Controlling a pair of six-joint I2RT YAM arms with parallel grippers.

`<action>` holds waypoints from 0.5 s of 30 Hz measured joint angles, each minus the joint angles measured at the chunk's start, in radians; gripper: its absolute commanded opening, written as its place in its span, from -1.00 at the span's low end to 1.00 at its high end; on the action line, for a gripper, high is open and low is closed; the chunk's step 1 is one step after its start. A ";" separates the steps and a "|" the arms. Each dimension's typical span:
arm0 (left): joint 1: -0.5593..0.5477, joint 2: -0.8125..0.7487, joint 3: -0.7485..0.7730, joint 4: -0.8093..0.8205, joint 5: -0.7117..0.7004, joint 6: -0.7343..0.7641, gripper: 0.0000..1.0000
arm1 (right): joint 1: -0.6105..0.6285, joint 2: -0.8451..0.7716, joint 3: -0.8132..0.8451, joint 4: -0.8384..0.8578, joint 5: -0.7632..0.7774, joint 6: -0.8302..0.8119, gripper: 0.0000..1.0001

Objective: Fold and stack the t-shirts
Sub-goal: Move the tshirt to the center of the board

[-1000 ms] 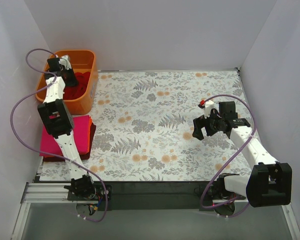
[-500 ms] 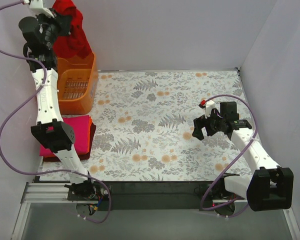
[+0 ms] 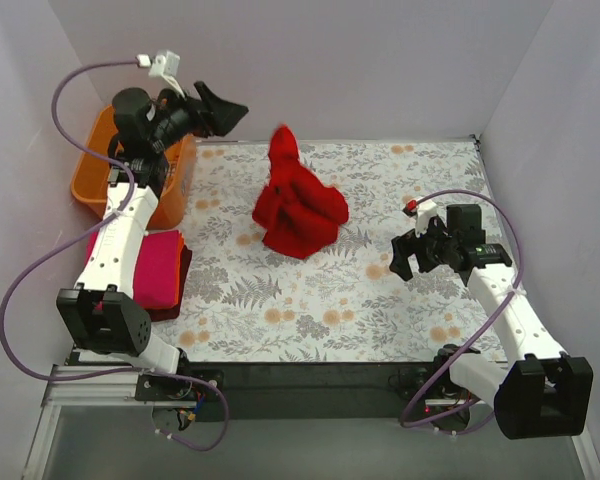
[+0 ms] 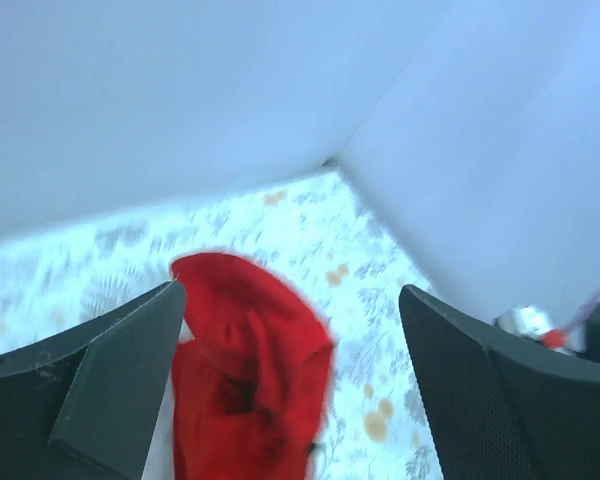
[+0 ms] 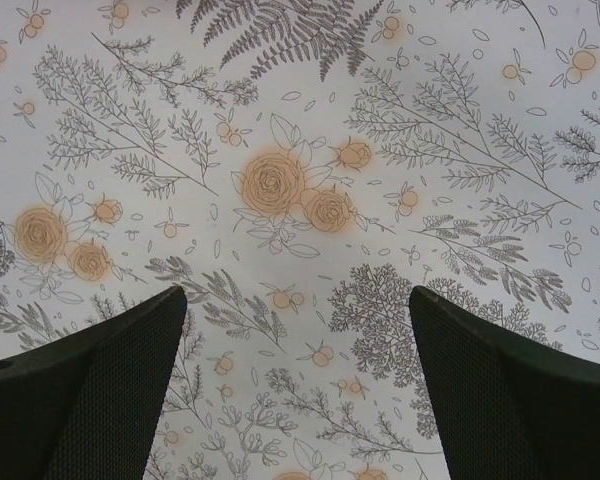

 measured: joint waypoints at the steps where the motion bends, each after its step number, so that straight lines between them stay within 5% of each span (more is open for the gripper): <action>1: 0.004 -0.016 -0.068 -0.024 0.002 0.002 0.76 | -0.002 -0.007 0.006 -0.021 0.005 -0.013 0.97; 7: 0.010 -0.073 -0.419 -0.203 0.017 0.126 0.78 | -0.005 -0.021 0.041 -0.091 0.004 -0.080 0.97; 15: -0.006 0.000 -0.455 -0.400 0.043 0.309 0.47 | 0.022 0.174 0.140 -0.092 -0.043 -0.105 0.97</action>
